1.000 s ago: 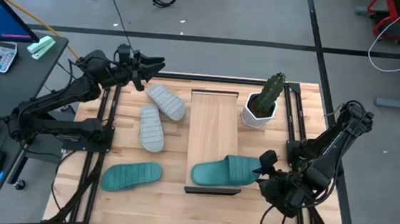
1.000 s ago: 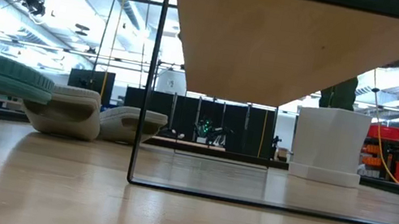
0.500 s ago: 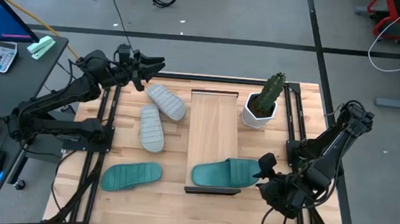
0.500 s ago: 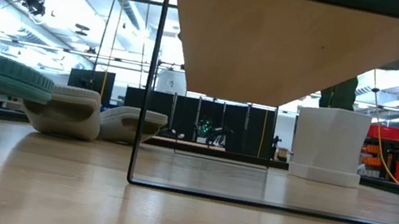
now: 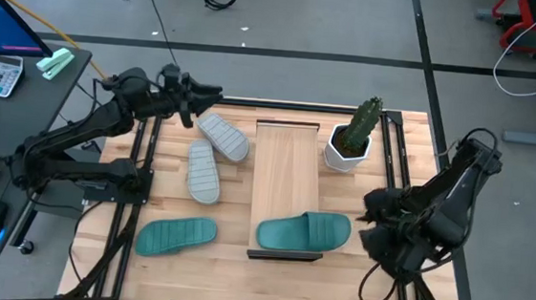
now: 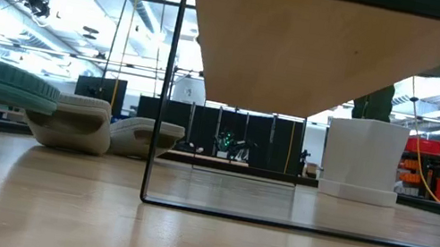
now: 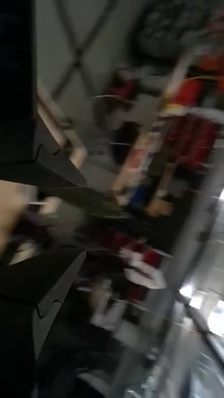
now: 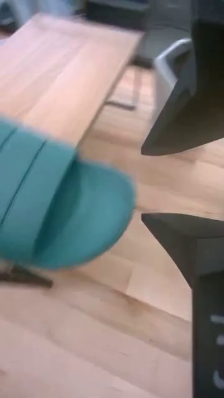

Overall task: Pick and place slides into the shelf
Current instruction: Put the green slide on the shelf

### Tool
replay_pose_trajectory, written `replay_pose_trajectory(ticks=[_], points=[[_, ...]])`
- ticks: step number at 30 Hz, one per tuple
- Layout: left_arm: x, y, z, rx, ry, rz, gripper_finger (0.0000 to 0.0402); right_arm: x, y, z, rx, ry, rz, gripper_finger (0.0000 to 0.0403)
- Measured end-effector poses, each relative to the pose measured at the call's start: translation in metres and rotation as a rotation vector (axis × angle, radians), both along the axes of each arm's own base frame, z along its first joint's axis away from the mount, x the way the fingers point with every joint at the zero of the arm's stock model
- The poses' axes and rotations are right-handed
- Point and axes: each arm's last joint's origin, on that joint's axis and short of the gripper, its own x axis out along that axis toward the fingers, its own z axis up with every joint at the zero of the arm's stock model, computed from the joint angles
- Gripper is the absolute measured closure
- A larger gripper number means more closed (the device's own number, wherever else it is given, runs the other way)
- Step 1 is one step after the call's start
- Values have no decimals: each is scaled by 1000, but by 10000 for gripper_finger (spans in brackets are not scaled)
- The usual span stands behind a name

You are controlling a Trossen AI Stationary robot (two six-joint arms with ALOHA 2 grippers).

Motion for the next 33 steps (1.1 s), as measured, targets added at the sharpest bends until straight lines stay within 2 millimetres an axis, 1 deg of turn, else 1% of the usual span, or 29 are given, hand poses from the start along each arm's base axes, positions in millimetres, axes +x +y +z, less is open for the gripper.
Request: replay_pose_trajectory(ticks=[4,7,9,13,16,20,25,28,31,33], points=[[-2,-6,-22,-144,202,-154,229,-10,-13,15,51,-42,-106,242],[-6,-15,-41,-299,368,-267,228,-15,-21,20,84,-99,-155,246],[-8,-22,-52,-378,475,-302,226,-18,-26,22,88,-125,-171,249],[-11,-39,-66,-480,645,-360,223,-19,-35,26,81,-179,-199,250],[-11,-53,-72,-503,731,-390,225,-16,-44,29,69,-220,-248,250],[-10,-69,-75,-486,800,-429,226,-10,-59,33,54,-267,-338,251],[-9,-85,-85,-477,935,-475,216,-4,-77,36,46,-345,-493,252],[-4,-93,-91,-483,1002,-489,206,-1,-83,36,47,-358,-546,252],[3,-99,-102,-489,1050,-501,190,1,-85,37,52,-367,-562,253],[6,-104,-114,-497,1098,-508,178,3,-86,37,59,-373,-569,255]])
